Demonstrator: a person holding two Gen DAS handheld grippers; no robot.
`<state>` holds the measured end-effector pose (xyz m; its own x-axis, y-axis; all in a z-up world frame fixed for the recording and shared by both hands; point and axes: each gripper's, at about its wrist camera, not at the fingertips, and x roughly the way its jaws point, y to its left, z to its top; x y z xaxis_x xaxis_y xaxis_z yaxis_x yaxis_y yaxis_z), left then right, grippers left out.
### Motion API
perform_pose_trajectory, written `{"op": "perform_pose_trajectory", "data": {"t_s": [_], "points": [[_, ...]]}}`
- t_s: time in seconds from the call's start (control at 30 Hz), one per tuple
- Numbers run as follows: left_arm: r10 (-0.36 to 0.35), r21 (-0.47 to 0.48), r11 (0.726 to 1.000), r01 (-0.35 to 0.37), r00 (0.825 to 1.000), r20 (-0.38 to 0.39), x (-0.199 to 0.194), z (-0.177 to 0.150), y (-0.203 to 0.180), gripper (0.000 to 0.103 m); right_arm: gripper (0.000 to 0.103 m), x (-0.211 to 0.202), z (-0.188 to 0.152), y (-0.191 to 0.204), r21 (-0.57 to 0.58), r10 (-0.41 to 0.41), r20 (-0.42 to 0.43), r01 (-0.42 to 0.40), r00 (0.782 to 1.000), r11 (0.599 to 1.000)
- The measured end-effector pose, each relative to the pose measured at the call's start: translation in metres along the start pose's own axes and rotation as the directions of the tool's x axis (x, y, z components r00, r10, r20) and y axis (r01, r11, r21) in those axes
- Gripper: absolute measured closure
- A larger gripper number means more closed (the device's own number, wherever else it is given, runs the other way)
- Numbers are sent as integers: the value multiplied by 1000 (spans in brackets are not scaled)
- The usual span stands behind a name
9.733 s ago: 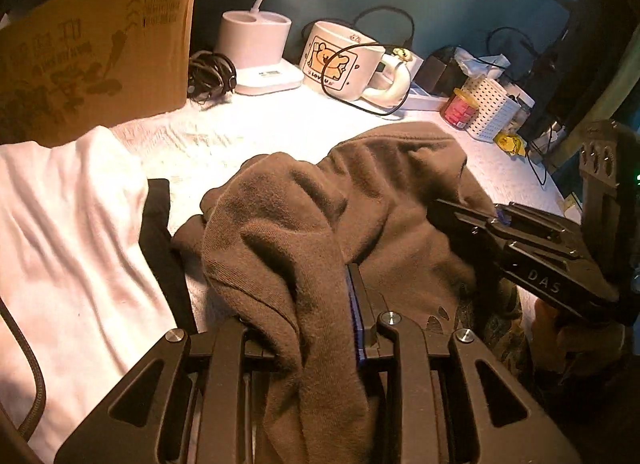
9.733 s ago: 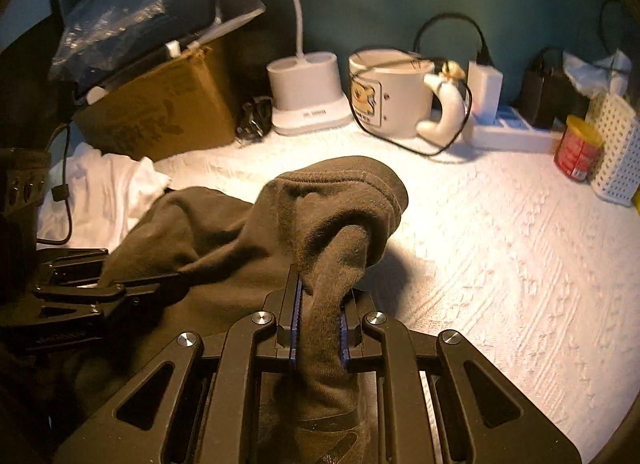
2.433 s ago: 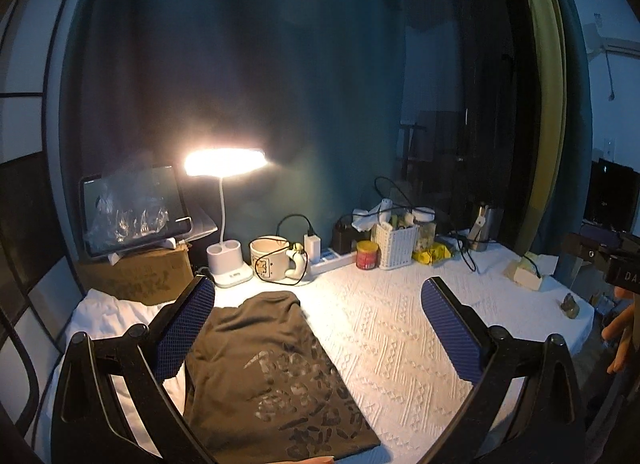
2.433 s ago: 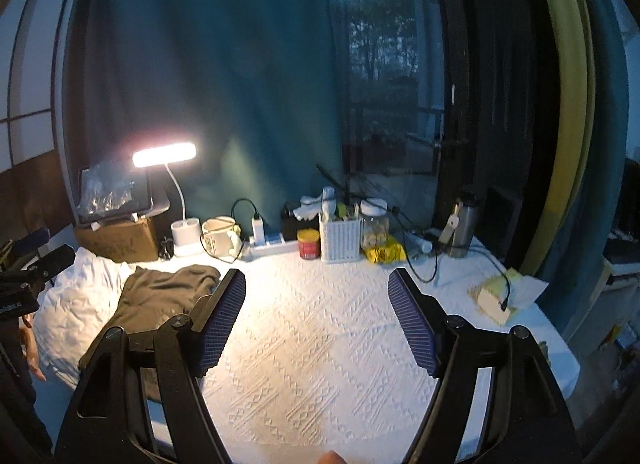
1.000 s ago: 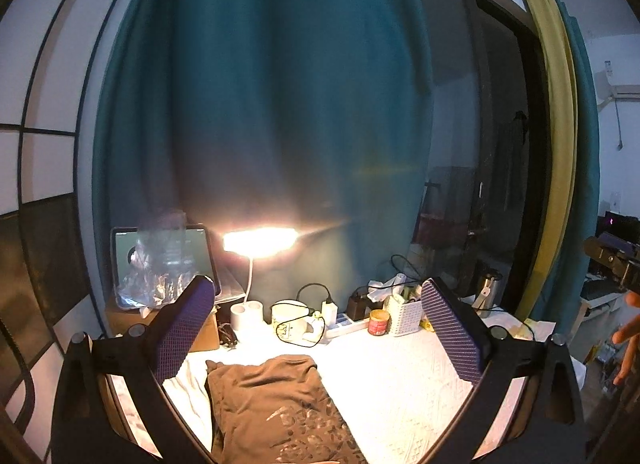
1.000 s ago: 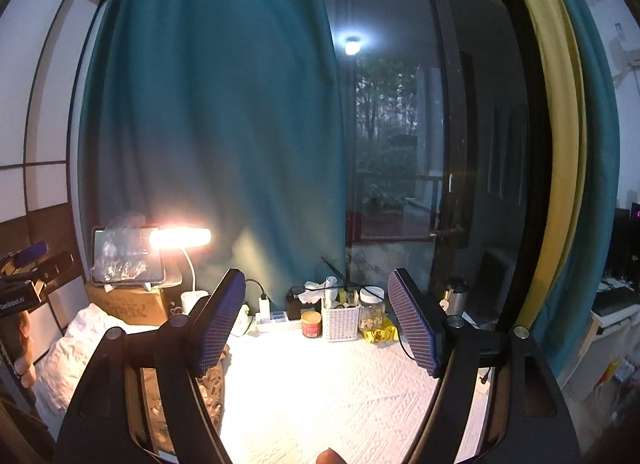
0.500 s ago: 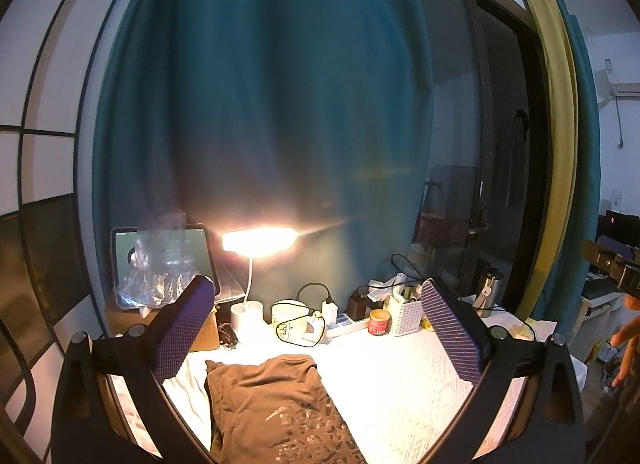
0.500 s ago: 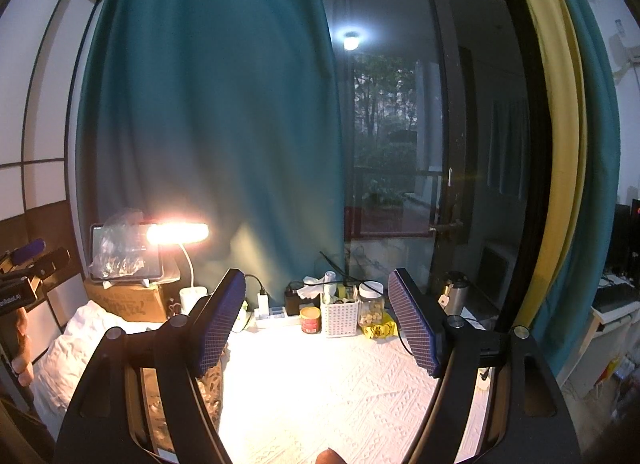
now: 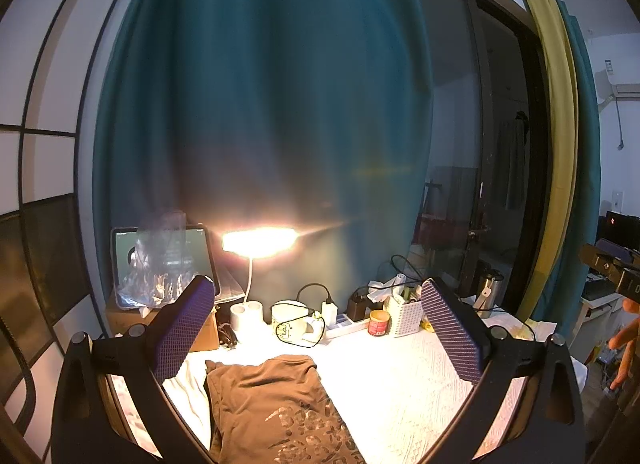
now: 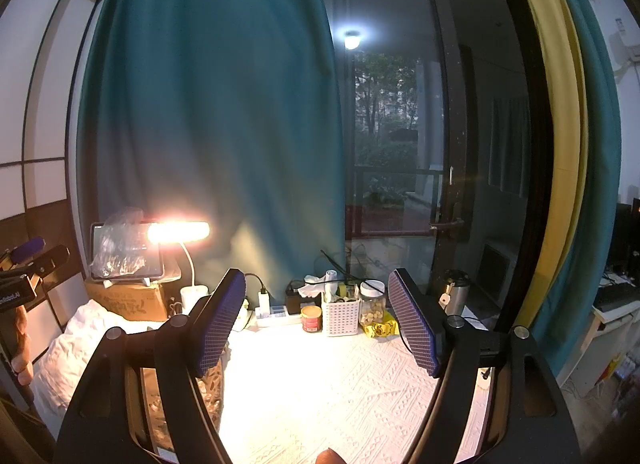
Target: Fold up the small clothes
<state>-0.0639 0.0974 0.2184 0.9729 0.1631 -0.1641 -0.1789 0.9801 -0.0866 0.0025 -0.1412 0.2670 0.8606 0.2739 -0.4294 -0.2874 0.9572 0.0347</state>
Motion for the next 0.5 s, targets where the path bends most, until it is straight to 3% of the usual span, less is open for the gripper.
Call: {"op": "perform_pose_trajectory", "data": {"t_s": [0.5], "points": [[3, 0, 1000, -3, 1000, 0, -2, -2, -2, 1, 26, 0, 0, 0, 0, 0, -2, 0, 1000, 1000]]}}
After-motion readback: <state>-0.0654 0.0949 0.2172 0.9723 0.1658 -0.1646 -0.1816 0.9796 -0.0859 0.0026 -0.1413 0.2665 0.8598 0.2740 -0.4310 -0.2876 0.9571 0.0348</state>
